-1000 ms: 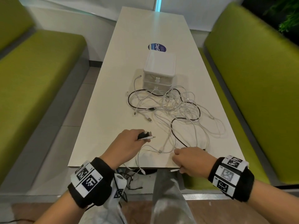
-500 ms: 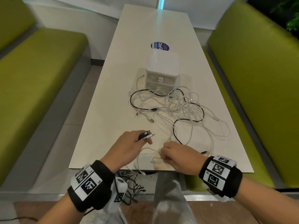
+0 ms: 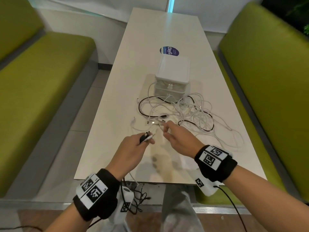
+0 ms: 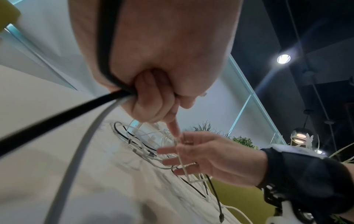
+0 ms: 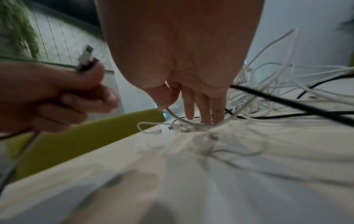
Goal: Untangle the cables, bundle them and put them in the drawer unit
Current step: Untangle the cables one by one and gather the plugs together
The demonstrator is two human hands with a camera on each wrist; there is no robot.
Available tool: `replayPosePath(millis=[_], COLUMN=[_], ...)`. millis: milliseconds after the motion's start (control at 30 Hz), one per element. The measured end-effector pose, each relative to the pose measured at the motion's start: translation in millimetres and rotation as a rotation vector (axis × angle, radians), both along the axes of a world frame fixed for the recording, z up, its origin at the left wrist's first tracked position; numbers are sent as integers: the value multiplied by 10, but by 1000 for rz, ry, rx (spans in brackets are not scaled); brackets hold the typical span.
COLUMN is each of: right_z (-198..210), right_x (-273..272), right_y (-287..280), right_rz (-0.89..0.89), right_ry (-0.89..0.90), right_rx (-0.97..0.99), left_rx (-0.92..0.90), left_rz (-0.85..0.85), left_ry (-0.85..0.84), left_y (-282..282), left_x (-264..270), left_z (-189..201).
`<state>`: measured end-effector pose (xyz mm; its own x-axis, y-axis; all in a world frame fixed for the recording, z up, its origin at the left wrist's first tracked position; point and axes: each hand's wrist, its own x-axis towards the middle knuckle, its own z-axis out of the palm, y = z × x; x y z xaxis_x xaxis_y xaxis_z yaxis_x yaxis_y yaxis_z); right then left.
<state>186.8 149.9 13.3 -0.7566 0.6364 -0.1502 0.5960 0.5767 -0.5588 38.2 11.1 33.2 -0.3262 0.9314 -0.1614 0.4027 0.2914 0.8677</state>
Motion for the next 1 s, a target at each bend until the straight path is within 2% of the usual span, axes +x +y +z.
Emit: replayPosePath(millis=[200, 400, 567, 667, 767, 867, 1000], right_z=[315, 360, 378, 320, 215, 99, 80], right_x=[-33, -25, 12, 40, 130, 227, 220], right_y=[-336, -507, -512, -440, -334, -260, -245], right_rz=[52, 22, 72, 133, 139, 157, 198], right_ry=[287, 492, 376, 206, 68, 2, -48], right_rx=[-124, -202, -209, -44, 67, 121, 253], left_rx=[135, 275, 259, 359, 496, 478, 462], left_rz=[63, 93, 105, 263, 374, 342, 286], left_ry=[27, -112, -105, -107, -256, -354, -225], left_y=[79, 64, 67, 57, 47, 43, 53], left_x=[101, 201, 221, 147, 21, -10, 74], left_z=[50, 134, 112, 102, 193, 293, 251])
